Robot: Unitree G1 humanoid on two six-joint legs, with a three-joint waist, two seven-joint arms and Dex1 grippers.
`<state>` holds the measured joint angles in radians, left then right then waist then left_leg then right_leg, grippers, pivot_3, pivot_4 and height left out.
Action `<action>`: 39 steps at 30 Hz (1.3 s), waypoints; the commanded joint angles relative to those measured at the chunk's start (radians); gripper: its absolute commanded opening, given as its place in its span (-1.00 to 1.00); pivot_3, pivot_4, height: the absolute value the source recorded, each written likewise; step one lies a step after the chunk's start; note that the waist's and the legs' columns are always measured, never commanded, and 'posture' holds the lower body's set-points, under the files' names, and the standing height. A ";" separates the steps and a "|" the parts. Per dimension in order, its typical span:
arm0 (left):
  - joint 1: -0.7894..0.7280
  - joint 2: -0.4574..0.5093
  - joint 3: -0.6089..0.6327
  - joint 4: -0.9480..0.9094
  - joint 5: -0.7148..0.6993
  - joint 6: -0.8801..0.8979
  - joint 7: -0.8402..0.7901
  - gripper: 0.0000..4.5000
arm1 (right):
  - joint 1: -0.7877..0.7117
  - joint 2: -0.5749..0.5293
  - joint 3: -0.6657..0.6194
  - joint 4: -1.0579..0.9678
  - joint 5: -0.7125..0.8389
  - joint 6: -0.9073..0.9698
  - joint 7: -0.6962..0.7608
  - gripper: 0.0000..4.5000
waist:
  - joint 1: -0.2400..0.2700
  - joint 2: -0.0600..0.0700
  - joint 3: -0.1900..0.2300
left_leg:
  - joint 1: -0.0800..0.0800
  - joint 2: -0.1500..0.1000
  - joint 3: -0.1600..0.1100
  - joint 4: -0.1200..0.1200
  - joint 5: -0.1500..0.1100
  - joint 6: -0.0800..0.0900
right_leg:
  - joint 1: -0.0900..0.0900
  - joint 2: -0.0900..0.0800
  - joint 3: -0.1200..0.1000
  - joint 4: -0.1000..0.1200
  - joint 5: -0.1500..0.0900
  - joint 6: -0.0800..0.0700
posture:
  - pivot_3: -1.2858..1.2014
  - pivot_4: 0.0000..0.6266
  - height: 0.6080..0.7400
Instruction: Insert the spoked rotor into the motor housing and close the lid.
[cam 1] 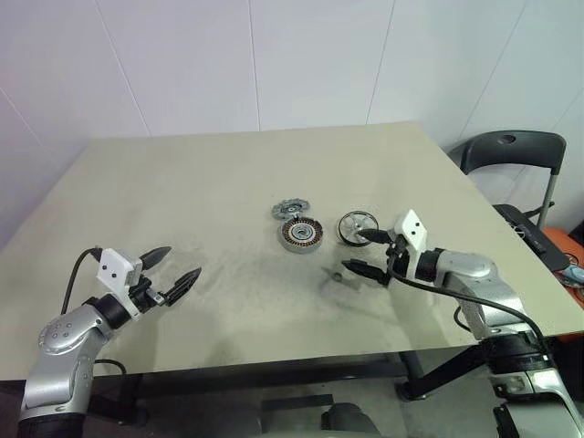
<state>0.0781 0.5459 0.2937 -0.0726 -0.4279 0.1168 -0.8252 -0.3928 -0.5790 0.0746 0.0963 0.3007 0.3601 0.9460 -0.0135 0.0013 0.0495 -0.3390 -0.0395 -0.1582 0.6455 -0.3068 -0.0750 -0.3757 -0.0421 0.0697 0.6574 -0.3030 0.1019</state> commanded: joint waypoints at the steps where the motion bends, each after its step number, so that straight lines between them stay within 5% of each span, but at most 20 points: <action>1: -0.019 0.004 0.000 -0.032 -0.016 -0.010 -0.004 0.99 | -0.102 0.008 0.077 -0.018 -0.067 0.056 -0.012 1.00 | -0.001 0.001 0.000 | 0.000 0.000 0.000 0.000 0.000 0.000 | 0.000 0.000 0.000 0.000 0.000 0.000 | 0.03 -1.00 1.00; 14: -0.006 -0.016 -0.025 -0.091 -0.013 0.009 0.028 0.99 | -0.560 0.162 0.375 0.314 -0.271 0.309 0.045 1.00 | 0.000 0.001 0.000 | -0.003 0.000 0.000 -0.002 0.000 0.000 | -0.006 -0.001 0.000 0.000 0.000 0.000 | 0.03 -1.00 1.00; 30: 0.007 -0.027 -0.039 -0.184 -0.015 0.067 0.085 0.99 | -0.670 0.313 0.452 0.614 -0.433 0.197 0.044 1.00 | -0.012 0.001 0.000 | -0.014 -0.001 0.000 0.000 0.001 -0.002 | -0.021 0.000 0.001 0.008 0.001 -0.001 | 0.03 -1.00 1.00; 39: 0.007 -0.022 -0.027 -0.150 -0.011 0.044 0.063 1.00 | -0.686 0.359 0.441 0.671 -0.474 0.154 0.041 -0.34 | -0.034 0.001 -0.001 | -0.014 -0.001 -0.001 0.000 0.001 -0.002 | -0.020 0.000 0.001 0.008 0.001 -0.001 | 0.03 -1.00 1.00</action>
<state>0.0900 0.5127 0.2485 -0.2163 -0.4277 0.1849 -0.7564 -1.0626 -0.2308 0.5221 0.7550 -0.1643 0.5146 0.9816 -0.0474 0.0026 0.0488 -0.3526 -0.0402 -0.1596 0.6456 -0.3057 -0.0771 -0.3961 -0.0425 0.0706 0.6659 -0.3023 0.1011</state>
